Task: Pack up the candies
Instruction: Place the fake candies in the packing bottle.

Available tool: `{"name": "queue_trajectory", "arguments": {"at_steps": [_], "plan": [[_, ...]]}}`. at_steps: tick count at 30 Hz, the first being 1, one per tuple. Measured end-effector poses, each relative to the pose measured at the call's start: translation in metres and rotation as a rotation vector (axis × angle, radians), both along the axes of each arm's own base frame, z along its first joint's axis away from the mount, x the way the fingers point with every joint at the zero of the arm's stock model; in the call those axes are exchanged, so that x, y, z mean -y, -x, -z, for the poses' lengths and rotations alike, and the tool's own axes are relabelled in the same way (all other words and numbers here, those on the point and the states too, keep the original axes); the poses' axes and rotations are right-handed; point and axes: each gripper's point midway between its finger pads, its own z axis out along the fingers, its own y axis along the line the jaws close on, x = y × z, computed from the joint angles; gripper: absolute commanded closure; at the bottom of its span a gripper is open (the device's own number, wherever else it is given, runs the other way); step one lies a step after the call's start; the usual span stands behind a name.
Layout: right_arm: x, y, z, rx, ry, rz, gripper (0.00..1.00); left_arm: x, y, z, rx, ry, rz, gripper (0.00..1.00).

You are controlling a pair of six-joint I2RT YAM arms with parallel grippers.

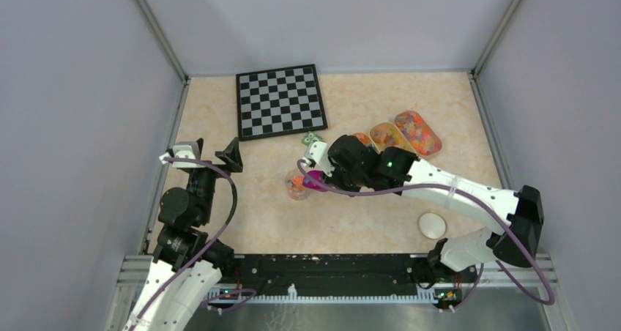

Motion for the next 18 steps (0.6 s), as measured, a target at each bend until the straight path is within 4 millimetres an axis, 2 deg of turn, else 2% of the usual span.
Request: {"name": "queue_trajectory", "arguments": {"at_steps": [11, 18], "plan": [[0.0005, 0.0022, -0.0056, -0.021, 0.035, -0.006, 1.0, -0.0006, -0.0001, 0.0, 0.0, 0.001, -0.003, 0.01], [0.0006, 0.0022, -0.0004, -0.045, 0.079, -0.006, 1.0, -0.0005, 0.0, 0.0, 0.0, 0.001, -0.003, 0.01]]}}
